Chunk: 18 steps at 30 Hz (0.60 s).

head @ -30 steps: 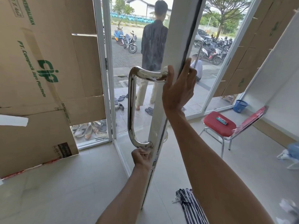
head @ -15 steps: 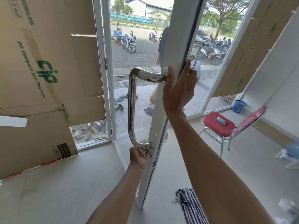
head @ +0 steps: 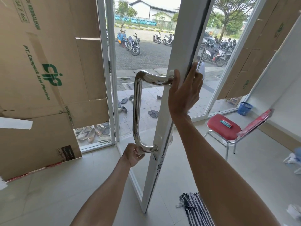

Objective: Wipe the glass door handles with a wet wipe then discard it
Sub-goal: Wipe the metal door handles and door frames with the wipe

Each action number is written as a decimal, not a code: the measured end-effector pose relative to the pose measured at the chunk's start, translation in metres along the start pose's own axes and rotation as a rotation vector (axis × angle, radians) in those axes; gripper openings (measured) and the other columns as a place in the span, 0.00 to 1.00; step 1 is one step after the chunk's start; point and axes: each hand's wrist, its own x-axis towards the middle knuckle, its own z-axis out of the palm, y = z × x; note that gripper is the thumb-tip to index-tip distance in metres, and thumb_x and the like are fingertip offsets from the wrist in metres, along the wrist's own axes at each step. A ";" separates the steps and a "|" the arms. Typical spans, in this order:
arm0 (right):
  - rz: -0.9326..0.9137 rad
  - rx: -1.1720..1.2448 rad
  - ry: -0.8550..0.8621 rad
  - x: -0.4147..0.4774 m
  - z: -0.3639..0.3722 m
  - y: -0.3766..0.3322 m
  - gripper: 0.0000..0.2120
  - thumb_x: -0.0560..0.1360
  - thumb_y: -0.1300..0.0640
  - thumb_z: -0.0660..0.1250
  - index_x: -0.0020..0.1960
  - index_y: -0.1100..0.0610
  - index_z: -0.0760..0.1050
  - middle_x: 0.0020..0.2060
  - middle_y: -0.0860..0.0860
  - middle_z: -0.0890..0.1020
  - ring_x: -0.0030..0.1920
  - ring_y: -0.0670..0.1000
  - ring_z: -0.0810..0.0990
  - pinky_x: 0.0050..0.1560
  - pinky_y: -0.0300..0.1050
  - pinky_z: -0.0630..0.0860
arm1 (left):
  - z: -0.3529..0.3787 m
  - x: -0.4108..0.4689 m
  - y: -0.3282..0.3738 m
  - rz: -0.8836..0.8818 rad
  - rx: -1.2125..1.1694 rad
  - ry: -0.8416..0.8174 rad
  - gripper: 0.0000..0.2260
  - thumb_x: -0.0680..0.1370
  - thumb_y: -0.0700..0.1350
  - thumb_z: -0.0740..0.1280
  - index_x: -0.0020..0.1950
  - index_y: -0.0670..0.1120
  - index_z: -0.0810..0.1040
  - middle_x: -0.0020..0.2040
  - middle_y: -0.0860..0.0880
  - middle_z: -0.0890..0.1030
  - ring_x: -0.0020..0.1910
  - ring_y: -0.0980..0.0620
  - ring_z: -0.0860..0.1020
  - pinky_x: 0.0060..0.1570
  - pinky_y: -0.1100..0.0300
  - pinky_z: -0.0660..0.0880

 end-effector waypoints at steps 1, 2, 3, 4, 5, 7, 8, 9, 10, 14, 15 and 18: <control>0.001 -0.001 0.000 0.000 0.000 0.000 0.26 0.78 0.45 0.63 0.70 0.62 0.70 0.53 0.57 0.78 0.55 0.55 0.77 0.43 0.49 0.79 | 0.003 -0.003 0.000 -0.004 0.009 0.000 0.14 0.66 0.32 0.53 0.39 0.39 0.78 0.27 0.47 0.72 0.29 0.53 0.73 0.45 0.60 0.70; 0.001 -0.003 0.001 0.001 0.000 0.000 0.26 0.78 0.45 0.63 0.69 0.62 0.71 0.53 0.57 0.79 0.55 0.55 0.78 0.43 0.49 0.79 | 0.007 -0.005 0.002 -0.006 -0.004 0.001 0.13 0.67 0.30 0.51 0.38 0.38 0.75 0.26 0.46 0.74 0.24 0.53 0.73 0.42 0.62 0.70; 0.000 -0.004 0.004 0.001 -0.001 0.001 0.26 0.78 0.46 0.64 0.69 0.62 0.71 0.53 0.57 0.79 0.55 0.56 0.78 0.43 0.49 0.79 | 0.008 -0.004 0.005 -0.007 -0.028 0.001 0.13 0.66 0.30 0.50 0.36 0.39 0.72 0.28 0.45 0.76 0.21 0.53 0.73 0.40 0.62 0.69; -0.002 -0.005 0.004 0.001 -0.001 0.001 0.26 0.78 0.46 0.64 0.69 0.62 0.71 0.53 0.57 0.79 0.55 0.56 0.78 0.43 0.49 0.79 | 0.009 -0.002 0.009 0.002 -0.037 0.005 0.12 0.64 0.29 0.50 0.35 0.41 0.70 0.32 0.44 0.78 0.22 0.52 0.74 0.40 0.61 0.70; -0.004 -0.006 0.003 0.001 -0.001 0.001 0.26 0.78 0.46 0.64 0.69 0.62 0.71 0.53 0.57 0.79 0.55 0.56 0.78 0.43 0.48 0.79 | 0.008 0.001 0.013 0.015 -0.037 0.007 0.11 0.62 0.30 0.50 0.35 0.41 0.69 0.36 0.42 0.79 0.26 0.50 0.76 0.41 0.60 0.70; -0.007 -0.015 -0.001 0.001 0.000 0.002 0.26 0.78 0.46 0.63 0.69 0.62 0.71 0.54 0.57 0.79 0.55 0.56 0.78 0.43 0.49 0.79 | 0.005 0.009 0.022 0.047 0.013 0.010 0.12 0.58 0.32 0.52 0.36 0.41 0.70 0.39 0.42 0.79 0.35 0.48 0.76 0.42 0.58 0.70; -0.006 -0.020 -0.003 0.001 0.000 0.002 0.26 0.78 0.45 0.63 0.69 0.62 0.71 0.54 0.57 0.79 0.55 0.55 0.78 0.43 0.49 0.79 | 0.003 0.014 0.027 0.068 0.048 0.016 0.13 0.57 0.33 0.52 0.37 0.40 0.71 0.38 0.43 0.78 0.36 0.47 0.75 0.41 0.58 0.70; -0.006 -0.025 -0.004 0.001 0.001 0.002 0.26 0.78 0.45 0.63 0.69 0.62 0.71 0.54 0.57 0.79 0.55 0.55 0.78 0.42 0.49 0.79 | 0.003 0.018 0.031 0.096 0.089 0.019 0.15 0.58 0.32 0.52 0.38 0.40 0.72 0.37 0.43 0.77 0.36 0.48 0.74 0.38 0.58 0.68; -0.008 -0.026 -0.004 0.000 0.001 0.002 0.26 0.78 0.45 0.63 0.69 0.61 0.71 0.54 0.57 0.79 0.55 0.55 0.78 0.42 0.49 0.79 | 0.002 0.022 0.036 0.132 0.133 0.023 0.15 0.59 0.32 0.52 0.39 0.41 0.73 0.36 0.44 0.75 0.33 0.48 0.72 0.35 0.58 0.66; -0.005 -0.035 0.002 0.000 0.003 0.003 0.26 0.78 0.45 0.63 0.69 0.61 0.71 0.54 0.56 0.79 0.56 0.54 0.77 0.43 0.49 0.79 | 0.002 0.034 0.046 0.312 0.200 0.070 0.12 0.67 0.31 0.53 0.35 0.47 0.69 0.31 0.48 0.63 0.29 0.51 0.58 0.32 0.55 0.51; -0.001 -0.037 0.005 0.000 0.004 0.004 0.26 0.78 0.45 0.63 0.69 0.61 0.71 0.54 0.56 0.79 0.56 0.54 0.77 0.44 0.49 0.79 | 0.002 0.033 0.044 0.334 0.229 0.070 0.12 0.69 0.31 0.52 0.35 0.47 0.68 0.30 0.48 0.62 0.29 0.51 0.58 0.32 0.55 0.51; 0.001 -0.031 0.011 -0.001 0.005 0.004 0.26 0.79 0.45 0.62 0.69 0.61 0.71 0.55 0.56 0.79 0.57 0.54 0.77 0.46 0.48 0.78 | -0.001 0.027 0.041 0.328 0.337 0.030 0.14 0.76 0.34 0.55 0.36 0.45 0.76 0.28 0.47 0.71 0.26 0.51 0.67 0.30 0.58 0.60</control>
